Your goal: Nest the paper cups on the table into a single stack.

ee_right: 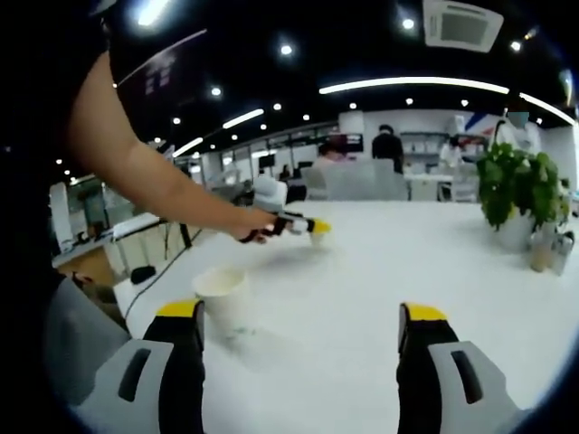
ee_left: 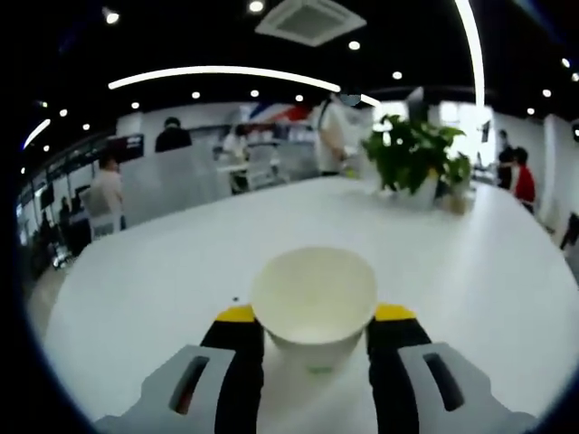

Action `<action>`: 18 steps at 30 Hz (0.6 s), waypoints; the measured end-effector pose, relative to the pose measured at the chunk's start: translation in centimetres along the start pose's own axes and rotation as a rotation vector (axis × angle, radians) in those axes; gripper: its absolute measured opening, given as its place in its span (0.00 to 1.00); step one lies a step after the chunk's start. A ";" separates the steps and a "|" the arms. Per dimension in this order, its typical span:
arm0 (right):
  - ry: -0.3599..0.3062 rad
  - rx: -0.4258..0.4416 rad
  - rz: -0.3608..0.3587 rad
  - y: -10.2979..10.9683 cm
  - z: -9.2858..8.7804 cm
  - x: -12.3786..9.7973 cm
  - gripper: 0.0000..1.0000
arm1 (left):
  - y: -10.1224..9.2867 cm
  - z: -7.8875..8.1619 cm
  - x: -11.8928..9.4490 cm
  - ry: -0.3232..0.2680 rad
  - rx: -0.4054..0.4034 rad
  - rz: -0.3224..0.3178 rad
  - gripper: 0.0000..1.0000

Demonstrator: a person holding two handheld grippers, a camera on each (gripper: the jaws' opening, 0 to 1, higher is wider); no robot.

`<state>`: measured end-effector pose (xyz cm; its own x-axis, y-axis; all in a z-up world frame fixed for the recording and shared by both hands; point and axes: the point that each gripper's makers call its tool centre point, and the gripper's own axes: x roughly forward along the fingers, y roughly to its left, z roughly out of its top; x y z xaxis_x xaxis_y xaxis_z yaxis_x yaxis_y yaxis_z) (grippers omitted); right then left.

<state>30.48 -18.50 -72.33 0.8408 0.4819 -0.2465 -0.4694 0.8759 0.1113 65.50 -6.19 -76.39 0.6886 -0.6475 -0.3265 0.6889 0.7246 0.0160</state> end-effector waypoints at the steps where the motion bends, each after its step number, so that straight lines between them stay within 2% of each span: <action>1: 0.000 -0.004 0.003 0.0 0.0 0.0 0.87 | 0.1 0.5 0.0 -0.006 0.002 0.000 0.42; 5: -0.001 -0.023 0.022 0.4 0.0 0.0 0.89 | 0.3 2.7 -0.2 -0.031 -0.001 -0.022 0.42; 9: 0.030 -0.035 0.024 0.2 -0.6 0.0 0.89 | 0.8 4.6 -0.4 -0.041 0.024 -0.035 0.42; 18: 0.031 -0.031 0.022 0.1 -0.7 -0.2 0.90 | 2.8 9.7 -1.4 -0.072 0.051 -0.038 0.42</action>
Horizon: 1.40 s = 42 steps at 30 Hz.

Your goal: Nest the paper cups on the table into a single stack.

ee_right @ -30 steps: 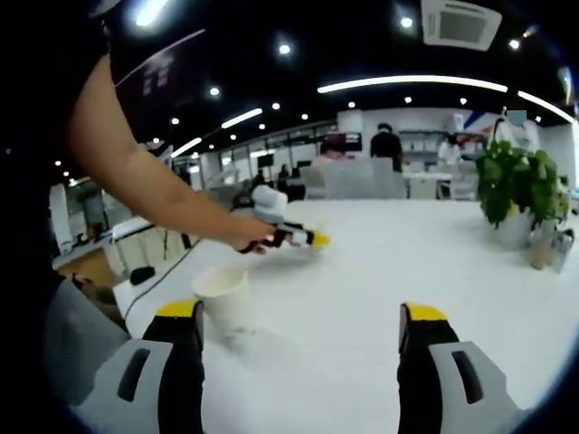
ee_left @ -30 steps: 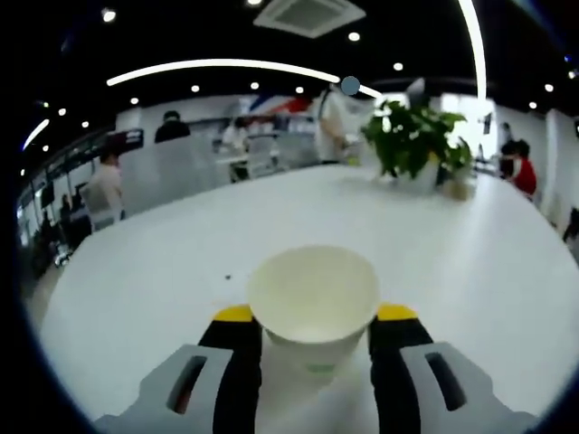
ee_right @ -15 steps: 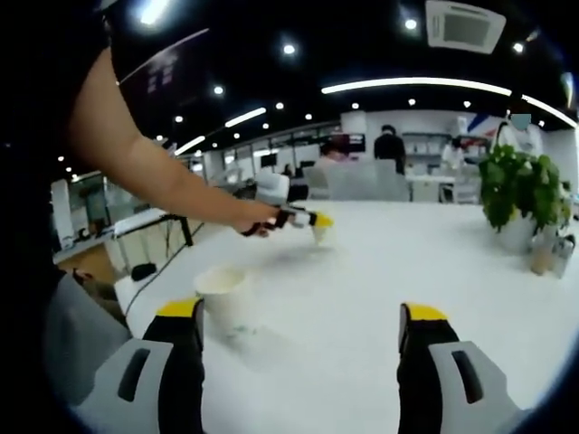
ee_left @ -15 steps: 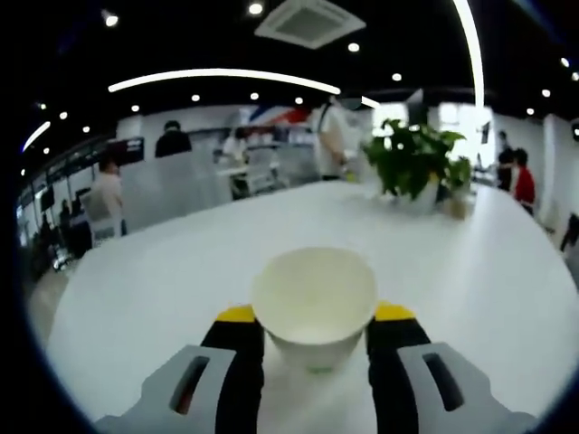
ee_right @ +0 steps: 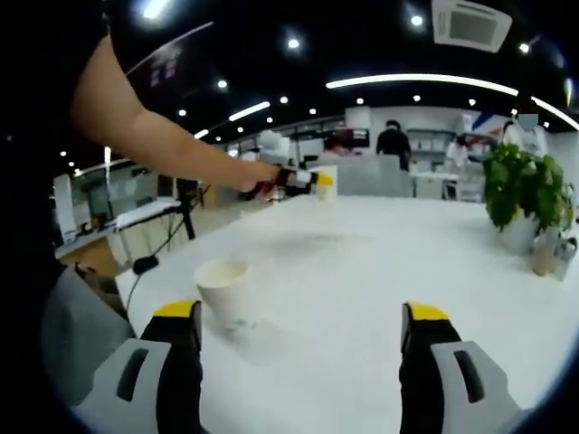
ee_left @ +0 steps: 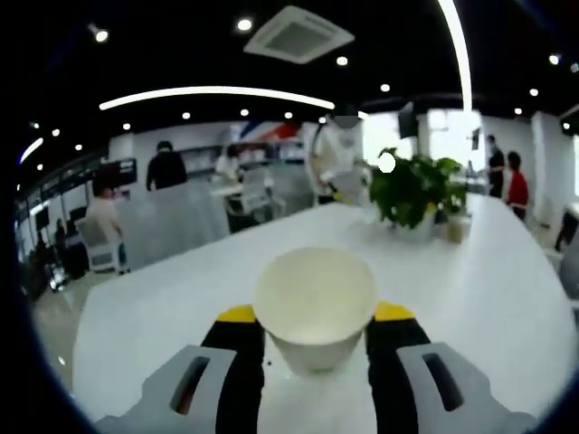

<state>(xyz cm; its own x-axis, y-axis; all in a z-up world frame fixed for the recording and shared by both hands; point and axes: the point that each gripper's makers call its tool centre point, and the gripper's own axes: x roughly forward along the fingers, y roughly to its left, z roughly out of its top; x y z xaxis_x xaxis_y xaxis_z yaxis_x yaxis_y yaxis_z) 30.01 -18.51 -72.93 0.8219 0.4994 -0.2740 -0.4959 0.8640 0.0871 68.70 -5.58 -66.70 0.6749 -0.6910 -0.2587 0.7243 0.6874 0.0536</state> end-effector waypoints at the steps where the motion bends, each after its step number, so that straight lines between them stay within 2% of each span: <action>1: 0.003 -0.003 0.001 0.0 -0.1 0.0 0.89 | 0.1 0.2 -0.1 -0.001 -0.007 -0.002 0.41; 15: 0.013 -0.042 -0.003 0.1 -0.2 -0.1 0.88 | -1.1 2.1 -1.8 -0.002 -0.016 -0.025 0.41; 25: 0.011 -0.047 -0.009 0.1 -0.2 0.2 0.86 | -3.9 2.5 -4.2 -0.014 -0.059 -0.044 0.41; 35: 0.000 -0.065 -0.007 0.3 0.0 0.0 0.85 | -7.8 2.5 -6.6 -0.005 -0.041 -0.082 0.41; 42: -0.001 -0.090 -0.005 0.6 0.0 0.0 0.85 | -10.2 1.6 -8.1 0.008 0.004 -0.119 0.41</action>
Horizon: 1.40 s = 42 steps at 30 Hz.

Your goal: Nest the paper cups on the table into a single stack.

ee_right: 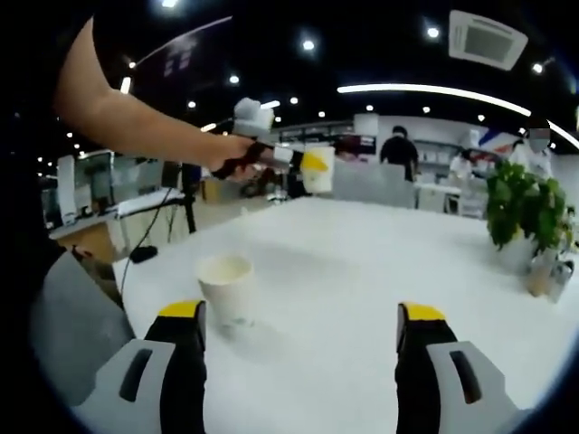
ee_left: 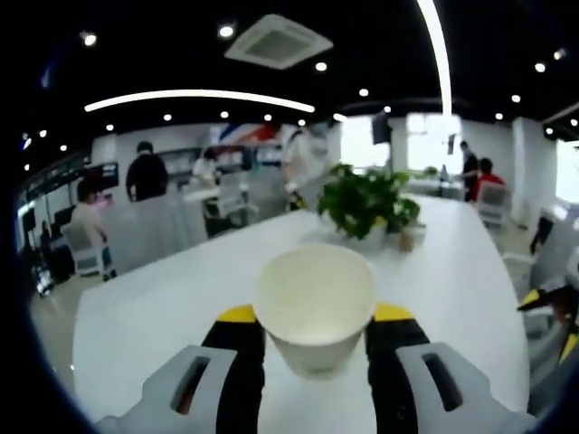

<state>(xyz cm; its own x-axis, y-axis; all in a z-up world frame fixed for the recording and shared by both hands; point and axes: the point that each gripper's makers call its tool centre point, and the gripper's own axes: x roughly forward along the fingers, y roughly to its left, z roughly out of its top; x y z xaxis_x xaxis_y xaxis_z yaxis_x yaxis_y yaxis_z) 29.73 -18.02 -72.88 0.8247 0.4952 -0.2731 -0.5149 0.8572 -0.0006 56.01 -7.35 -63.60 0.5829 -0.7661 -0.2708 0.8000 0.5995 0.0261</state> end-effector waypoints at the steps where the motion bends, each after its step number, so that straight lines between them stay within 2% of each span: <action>1: 0.004 -0.005 -0.001 0.0 -0.1 0.0 0.85 | -0.2 -0.1 -0.2 0.001 -0.001 -0.002 0.41; 9: -0.005 -0.016 0.004 0.2 0.1 -0.2 0.85 | -2.3 -0.4 -1.9 -0.004 0.000 -0.012 0.41; 16: -0.009 -0.028 0.012 0.5 0.4 -0.2 0.84 | -3.9 -0.8 -3.8 -0.005 0.003 0.008 0.41; 28: -0.016 -0.044 0.020 0.9 0.8 -0.2 0.84 | -6.9 -2.4 -7.2 0.020 0.011 0.012 0.41; 42: -0.019 -0.044 0.026 1.0 1.0 0.0 0.84 | -11.1 -2.2 -10.5 0.002 0.007 0.008 0.42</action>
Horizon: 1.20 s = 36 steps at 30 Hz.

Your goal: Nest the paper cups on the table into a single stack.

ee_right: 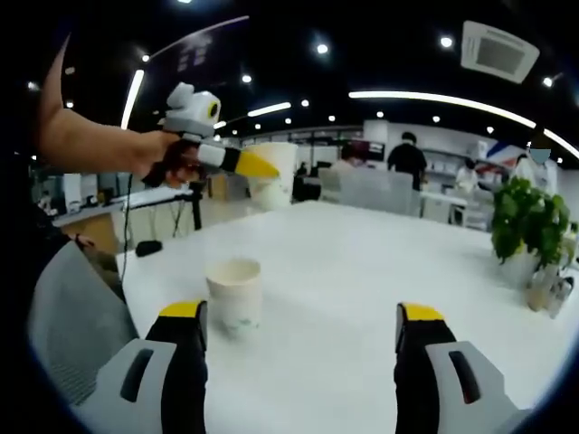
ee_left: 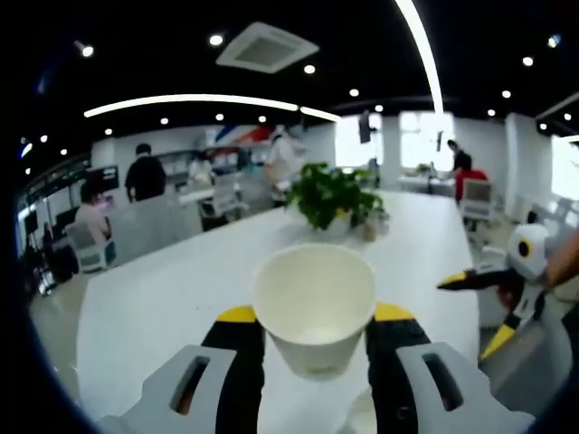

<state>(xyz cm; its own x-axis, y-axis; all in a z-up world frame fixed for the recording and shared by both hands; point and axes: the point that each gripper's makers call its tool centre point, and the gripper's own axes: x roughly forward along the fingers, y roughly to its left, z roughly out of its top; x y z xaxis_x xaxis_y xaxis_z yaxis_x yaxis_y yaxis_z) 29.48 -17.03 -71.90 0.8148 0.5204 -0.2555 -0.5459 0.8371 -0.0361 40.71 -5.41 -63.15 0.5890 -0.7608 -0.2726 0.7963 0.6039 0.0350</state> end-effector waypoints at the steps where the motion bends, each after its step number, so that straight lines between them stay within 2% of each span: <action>1: -0.001 0.001 0.000 0.0 0.0 0.0 0.84 | -0.5 -0.1 -0.4 -0.004 -0.003 0.003 0.42; 4: -0.003 0.005 -0.004 -0.1 0.0 0.0 0.84 | -1.8 -0.5 -1.1 -0.001 0.015 0.004 0.42; 8: -0.004 0.007 -0.006 -0.1 0.0 -0.1 0.83 | -3.2 -1.2 -2.2 -0.007 -0.030 -0.002 0.42; 16: -0.007 0.009 -0.006 0.0 0.0 -0.1 0.83 | -5.4 -1.8 -3.9 0.006 0.016 -0.008 0.42; 22: -0.008 0.010 -0.005 0.1 0.0 -0.1 0.83 | -6.2 -2.2 -4.1 0.009 -0.005 -0.016 0.42; 36: -0.017 0.018 -0.011 -0.1 0.1 -0.2 0.82 | -6.1 -2.9 -3.7 0.011 -0.008 -0.009 0.42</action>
<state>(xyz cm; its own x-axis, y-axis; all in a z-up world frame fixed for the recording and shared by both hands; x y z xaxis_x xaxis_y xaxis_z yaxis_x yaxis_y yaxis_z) 29.39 -17.17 -71.72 0.8238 0.5141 -0.2391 -0.5337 0.8454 -0.0213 33.30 -5.64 -65.11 0.5804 -0.7634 -0.2834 0.8002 0.5993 0.0245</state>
